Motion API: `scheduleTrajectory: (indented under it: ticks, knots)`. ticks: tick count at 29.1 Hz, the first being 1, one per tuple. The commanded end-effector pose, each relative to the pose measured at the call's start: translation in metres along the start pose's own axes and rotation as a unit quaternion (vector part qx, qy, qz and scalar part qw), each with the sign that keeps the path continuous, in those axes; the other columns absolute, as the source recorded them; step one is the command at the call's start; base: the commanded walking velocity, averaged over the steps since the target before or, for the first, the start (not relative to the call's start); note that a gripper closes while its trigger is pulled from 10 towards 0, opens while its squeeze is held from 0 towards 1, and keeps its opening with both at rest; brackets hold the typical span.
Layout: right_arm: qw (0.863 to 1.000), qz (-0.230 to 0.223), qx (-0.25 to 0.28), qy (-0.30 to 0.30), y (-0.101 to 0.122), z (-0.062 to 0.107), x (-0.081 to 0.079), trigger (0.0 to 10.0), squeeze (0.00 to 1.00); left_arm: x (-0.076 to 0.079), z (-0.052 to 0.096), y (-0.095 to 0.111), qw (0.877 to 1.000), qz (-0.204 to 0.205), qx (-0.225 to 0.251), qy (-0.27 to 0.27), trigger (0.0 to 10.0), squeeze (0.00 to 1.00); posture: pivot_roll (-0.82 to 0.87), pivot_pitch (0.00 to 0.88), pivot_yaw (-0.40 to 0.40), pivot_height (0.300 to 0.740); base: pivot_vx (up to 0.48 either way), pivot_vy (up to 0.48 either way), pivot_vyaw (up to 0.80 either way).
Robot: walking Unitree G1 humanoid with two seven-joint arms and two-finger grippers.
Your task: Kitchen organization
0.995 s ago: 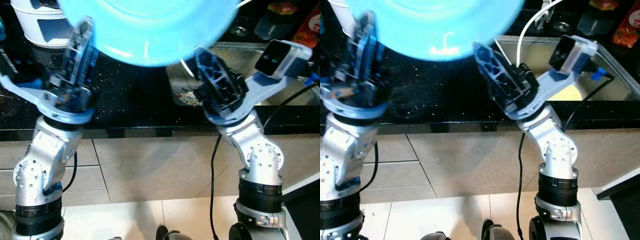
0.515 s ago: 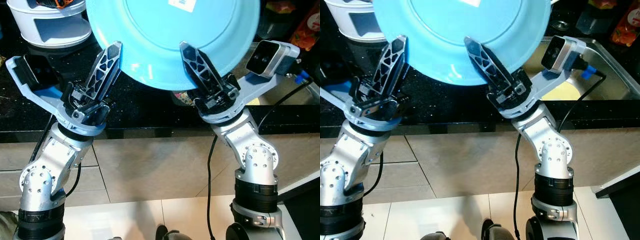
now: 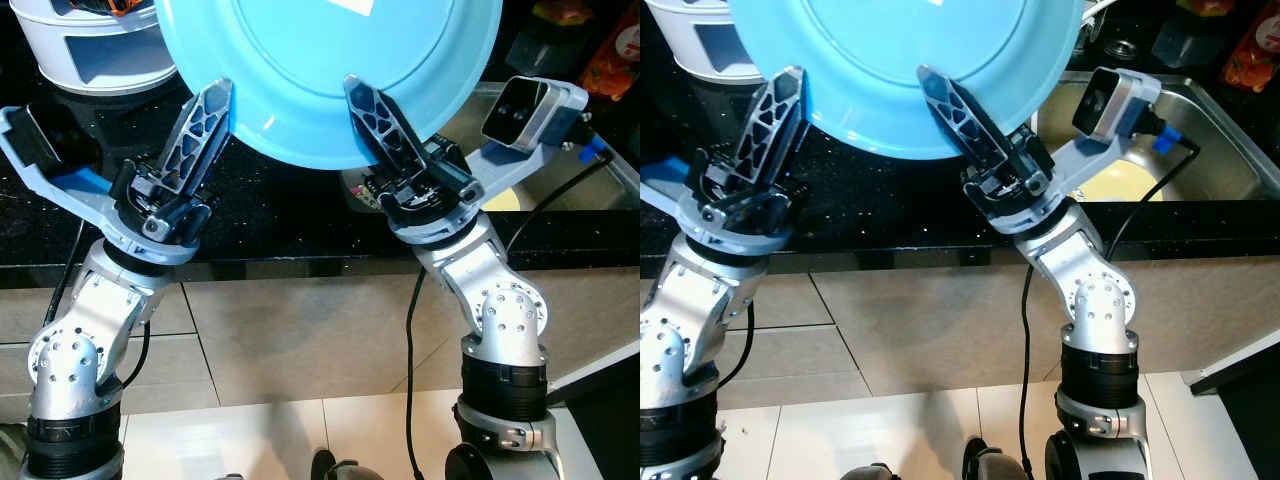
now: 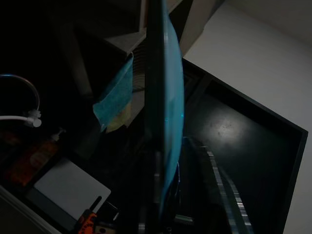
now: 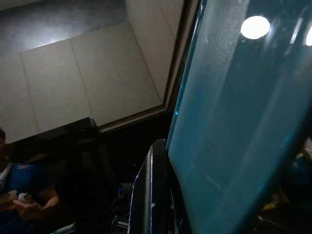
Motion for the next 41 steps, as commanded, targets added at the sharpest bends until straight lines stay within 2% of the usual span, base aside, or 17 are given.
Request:
scheduleTrajectory:
  ticks: [1, 15, 16, 24, 25, 26, 27, 29, 30, 31, 34, 36, 37, 38, 39, 40, 41]
  knots:
    - [1.0, 0.014, 0.018, -0.02, 0.007, 0.004, 0.004, 0.0, 0.0, 0.005, -0.001, 0.001, 1.0, 0.002, 0.001, -0.017, 10.0, 1.0, 0.12, 0.076, -0.038, 0.74, 0.0, 0.0, 0.0]
    - [0.992, 0.029, 0.084, -0.087, 0.028, 0.009, 0.026, 0.0, 0.0, 0.001, 0.018, 0.007, 1.0, -0.011, -0.008, 0.003, 10.0, 1.0, 0.12, 0.096, -0.039, 0.74, 0.0, 0.0, 0.0]
    - [0.977, 0.04, 0.145, -0.15, 0.049, 0.016, 0.042, 0.0, 0.0, -0.007, 0.025, 0.011, 0.998, -0.051, -0.034, 0.031, 10.0, 1.0, 0.13, 0.101, -0.041, 0.74, 0.0, 0.0, 0.0]
    - [0.933, 0.078, 0.183, -0.3, 0.07, 0.043, 0.08, 0.0, 0.0, -0.031, 0.031, 0.025, 0.982, -0.137, -0.054, 0.115, 10.0, 1.0, 0.13, 0.106, -0.047, 0.74, 0.0, 0.0, -0.1]
    - [0.911, 0.112, 0.138, -0.373, 0.067, 0.052, 0.097, 0.0, 0.0, -0.04, 0.03, 0.025, 0.965, -0.199, -0.088, 0.148, 10.0, 0.29, 0.12, 0.109, -0.048, 0.74, 0.0, 0.0, -0.8]
    - [0.911, 0.112, 0.138, -0.373, 0.067, 0.052, 0.097, 0.0, 0.0, -0.04, 0.03, 0.025, 0.965, -0.199, -0.088, 0.148, 10.0, 0.29, 0.12, 0.109, -0.048, 0.74, 0.0, 0.0, -0.8]
    - [0.899, 0.135, 0.118, -0.4, 0.065, 0.056, 0.103, 0.0, 0.0, -0.043, 0.028, 0.024, 0.956, -0.223, -0.105, 0.157, 10.0, 0.0, 0.12, 0.11, -0.048, 0.74, 0.0, 0.0, -0.8]
    - [0.877, 0.173, 0.066, -0.444, 0.058, 0.061, 0.114, 0.0, 0.0, -0.042, 0.023, 0.018, 0.945, -0.259, -0.137, 0.148, 10.0, 0.0, 0.12, 0.112, -0.051, 0.74, 0.0, 0.0, -0.8]
    - [0.877, 0.173, 0.066, -0.444, 0.058, 0.061, 0.114, 0.0, 0.0, -0.042, 0.023, 0.018, 0.945, -0.259, -0.137, 0.148, 10.0, 0.0, 0.12, 0.112, -0.051, 0.74, 0.0, 0.0, -0.8]
    - [0.86, 0.209, 0.026, -0.464, 0.053, 0.06, 0.12, 0.0, 0.0, -0.041, 0.018, 0.013, 0.937, -0.279, -0.154, 0.141, 10.0, 0.0, 0.12, 0.113, -0.052, 0.74, 0.0, 0.0, -0.57]
    - [0.845, 0.24, -0.01, -0.477, 0.049, 0.059, 0.124, 0.0, 0.0, -0.039, 0.014, 0.01, 0.931, -0.295, -0.166, 0.135, 10.0, 0.0, 0.12, 0.116, -0.053, 0.74, 0.0, 0.0, -0.19]
    - [0.8, 0.316, -0.104, -0.499, 0.04, 0.054, 0.137, 0.0, 0.0, -0.041, 0.005, 0.008, 0.906, -0.353, -0.19, 0.137, 10.0, 0.0, 0.12, 0.121, -0.062, 0.74, 0.0, 0.0, 0.0]
    - [0.8, 0.316, -0.104, -0.499, 0.04, 0.054, 0.137, 0.0, 0.0, -0.041, 0.005, 0.008, 0.906, -0.353, -0.19, 0.137, 10.0, 0.0, 0.12, 0.121, -0.062, 0.74, 0.0, 0.0, 0.0]
    - [0.782, 0.343, -0.138, -0.502, 0.036, 0.052, 0.141, 0.0, 0.0, -0.042, 0.002, 0.008, 0.894, -0.377, -0.198, 0.137, 10.0, 0.0, 0.12, 0.121, -0.063, 0.74, 0.0, 0.0, 0.0]
    - [0.782, 0.343, -0.138, -0.502, 0.036, 0.052, 0.141, 0.0, 0.0, -0.042, 0.002, 0.008, 0.894, -0.377, -0.198, 0.137, 10.0, 0.0, 0.12, 0.121, -0.063, 0.74, 0.0, 0.0, 0.0]
    - [0.76, 0.373, -0.177, -0.502, 0.034, 0.047, 0.147, 0.0, 0.0, -0.044, 0.0, 0.007, 0.876, -0.409, -0.211, 0.14, 10.0, 0.0, 0.13, 0.123, -0.069, 0.74, 0.0, 0.0, 0.0]
    - [0.76, 0.373, -0.177, -0.502, 0.034, 0.047, 0.147, 0.0, 0.0, -0.044, 0.0, 0.007, 0.876, -0.409, -0.211, 0.14, 10.0, 0.0, 0.13, 0.123, -0.069, 0.74, 0.0, 0.0, 0.0]
Point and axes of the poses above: a point about 5 cm out from each wrist's last joint towards the gripper, its own z axis pointing back from the gripper into the wrist, its own y axis along the axis of the wrist's last joint, x = y × z, the point moved 2 cm from there along -z, pointing out of the wrist towards the gripper, and after that the axes turned 7 degrees about -z, right-handed, at the moved point
